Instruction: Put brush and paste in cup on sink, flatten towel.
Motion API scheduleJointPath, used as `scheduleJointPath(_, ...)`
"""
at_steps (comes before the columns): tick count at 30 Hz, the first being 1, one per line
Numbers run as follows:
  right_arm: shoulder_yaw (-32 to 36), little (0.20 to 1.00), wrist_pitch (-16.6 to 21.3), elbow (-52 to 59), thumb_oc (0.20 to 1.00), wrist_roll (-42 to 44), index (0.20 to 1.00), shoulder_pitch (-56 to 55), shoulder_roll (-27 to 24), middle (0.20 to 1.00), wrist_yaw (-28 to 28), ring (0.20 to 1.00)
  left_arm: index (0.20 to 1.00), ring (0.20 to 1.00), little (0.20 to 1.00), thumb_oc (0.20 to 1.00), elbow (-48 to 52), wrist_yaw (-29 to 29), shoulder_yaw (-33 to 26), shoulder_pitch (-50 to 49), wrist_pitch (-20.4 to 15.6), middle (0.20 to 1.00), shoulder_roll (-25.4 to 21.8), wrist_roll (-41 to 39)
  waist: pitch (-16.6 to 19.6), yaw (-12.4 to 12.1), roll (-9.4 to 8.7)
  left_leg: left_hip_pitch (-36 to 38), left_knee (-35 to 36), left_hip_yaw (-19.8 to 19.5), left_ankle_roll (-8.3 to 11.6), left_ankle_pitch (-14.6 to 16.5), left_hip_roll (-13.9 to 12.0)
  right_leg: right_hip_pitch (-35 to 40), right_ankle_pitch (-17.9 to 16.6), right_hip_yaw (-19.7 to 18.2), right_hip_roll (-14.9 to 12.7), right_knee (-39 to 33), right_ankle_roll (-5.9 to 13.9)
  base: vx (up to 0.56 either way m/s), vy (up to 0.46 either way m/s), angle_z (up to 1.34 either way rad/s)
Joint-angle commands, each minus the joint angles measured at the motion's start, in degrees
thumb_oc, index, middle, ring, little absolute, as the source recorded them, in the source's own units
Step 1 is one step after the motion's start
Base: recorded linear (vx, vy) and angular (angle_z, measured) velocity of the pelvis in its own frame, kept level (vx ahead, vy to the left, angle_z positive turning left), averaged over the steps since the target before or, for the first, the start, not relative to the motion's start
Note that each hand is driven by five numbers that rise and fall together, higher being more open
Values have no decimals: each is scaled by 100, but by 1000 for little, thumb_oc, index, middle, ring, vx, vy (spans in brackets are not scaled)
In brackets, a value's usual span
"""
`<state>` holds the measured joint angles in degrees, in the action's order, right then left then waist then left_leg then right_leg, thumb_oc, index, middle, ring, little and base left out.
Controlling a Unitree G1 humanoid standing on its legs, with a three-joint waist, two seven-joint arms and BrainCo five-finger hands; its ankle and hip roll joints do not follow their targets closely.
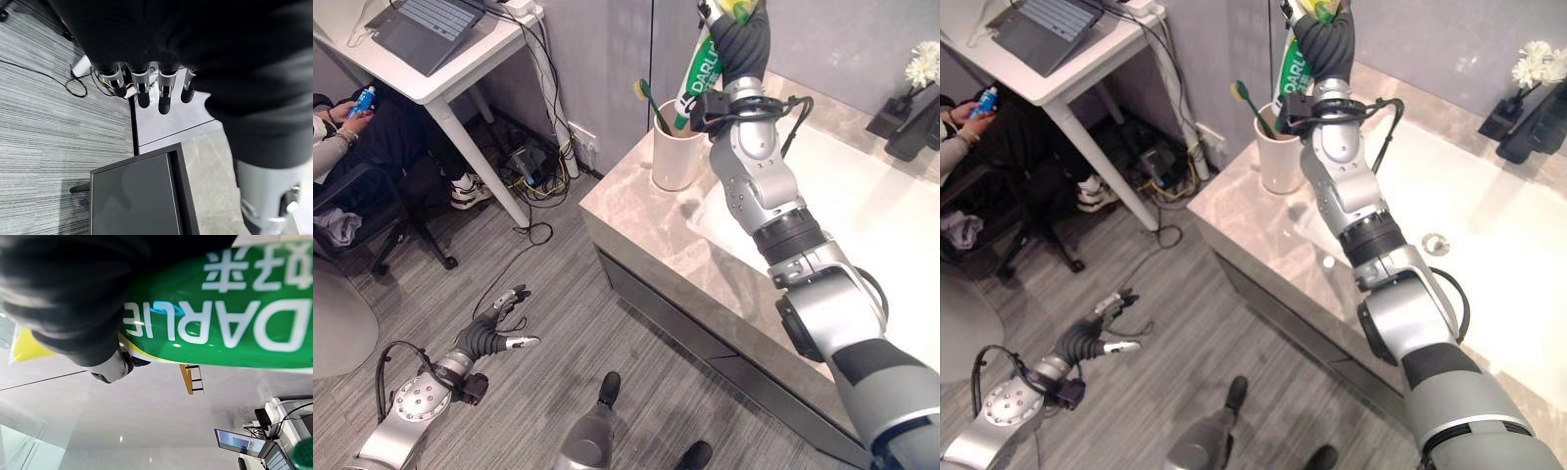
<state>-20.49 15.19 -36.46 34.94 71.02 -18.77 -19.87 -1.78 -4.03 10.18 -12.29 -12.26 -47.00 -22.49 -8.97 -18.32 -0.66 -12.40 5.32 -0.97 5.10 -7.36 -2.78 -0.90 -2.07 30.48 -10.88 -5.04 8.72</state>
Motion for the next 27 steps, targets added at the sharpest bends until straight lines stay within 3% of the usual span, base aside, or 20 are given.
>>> scheduleJointPath(1,-187,200,284,242,200,-235,200,683,-313,200,27,200,1000,1000,1000,1000,72,69,39,47,-261,1000,-119,-139,90,-44,-272,-20,-32,268,154,12,37,141,-464,-272,-415,4,321,0,0,0)
scheduleJointPath(17,-260,200,213,177,200,-367,200,656,-276,200,55,200,1000,1000,1000,1000,-90,80,19,54,-222,1000,-9,-215,82,-22,-274,-16,-32,296,107,41,73,140,-481,-289,-460,4,323,0,0,0)
scheduleJointPath(18,-290,526,195,93,526,-276,526,642,-256,526,143,526,1000,1000,1000,1000,-93,68,-16,29,-226,1000,-15,-228,85,-12,-266,-14,-32,306,101,40,74,128,-492,-311,-462,4,327,0,0,0)
scheduleJointPath(19,-324,777,188,81,777,-246,777,648,-265,777,196,777,1000,1000,1000,1000,-106,64,-25,20,-233,1000,-16,-225,90,-13,-271,-12,-32,312,102,40,70,122,-491,-319,-463,4,327,0,0,0)
scheduleJointPath(20,-340,931,180,80,931,-242,931,649,-281,931,220,931,1000,1000,1000,1000,-116,67,-37,5,-234,1000,-7,-233,89,-13,-272,-11,-32,315,100,40,69,122,-490,-326,-463,4,328,0,0,0)
scheduleJointPath(21,-388,1000,183,96,1000,-242,1000,673,-299,1000,236,1000,1000,1000,1000,1000,-112,55,-20,8,-222,1000,19,-284,99,-2,-277,-3,-32,329,98,46,62,117,-500,-325,-468,4,325,0,0,0)
scheduleJointPath(27,-373,1000,210,186,1000,-234,1000,626,-284,1000,234,1000,1000,1000,1000,1000,-150,53,10,19,-199,1000,64,-307,99,27,-280,7,-32,332,97,49,56,125,-498,-331,-461,4,323,0,0,0)
